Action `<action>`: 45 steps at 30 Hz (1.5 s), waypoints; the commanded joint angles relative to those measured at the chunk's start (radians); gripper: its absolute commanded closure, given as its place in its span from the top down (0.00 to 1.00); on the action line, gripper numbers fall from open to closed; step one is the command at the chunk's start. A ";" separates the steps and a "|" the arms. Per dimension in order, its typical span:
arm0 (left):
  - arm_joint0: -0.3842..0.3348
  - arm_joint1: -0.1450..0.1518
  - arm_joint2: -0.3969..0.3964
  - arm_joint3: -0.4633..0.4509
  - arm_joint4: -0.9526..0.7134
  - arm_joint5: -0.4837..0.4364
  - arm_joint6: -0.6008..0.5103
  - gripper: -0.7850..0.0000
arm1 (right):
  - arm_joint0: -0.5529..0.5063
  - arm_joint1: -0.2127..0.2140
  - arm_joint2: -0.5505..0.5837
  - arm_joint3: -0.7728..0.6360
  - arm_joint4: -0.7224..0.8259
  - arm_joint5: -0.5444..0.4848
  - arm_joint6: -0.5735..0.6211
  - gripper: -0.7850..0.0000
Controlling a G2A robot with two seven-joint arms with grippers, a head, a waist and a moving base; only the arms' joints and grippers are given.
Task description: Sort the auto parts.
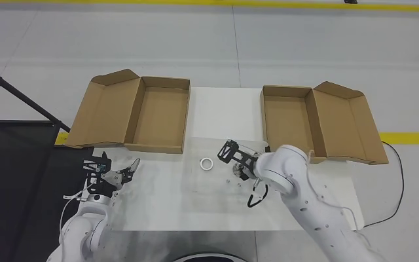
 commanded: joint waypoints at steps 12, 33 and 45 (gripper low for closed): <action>0.000 0.000 0.000 0.000 0.000 0.000 0.000 1.00 | 0.051 -0.013 -0.044 0.090 0.025 -0.018 -0.005 0.43; 0.000 0.000 0.000 0.000 0.000 0.000 0.000 1.00 | 0.080 -0.021 -0.080 0.145 0.048 -0.032 0.000 0.33; 0.000 0.000 0.000 0.000 0.000 0.000 0.000 1.00 | 0.088 -0.022 -0.088 0.161 0.056 -0.032 0.001 0.00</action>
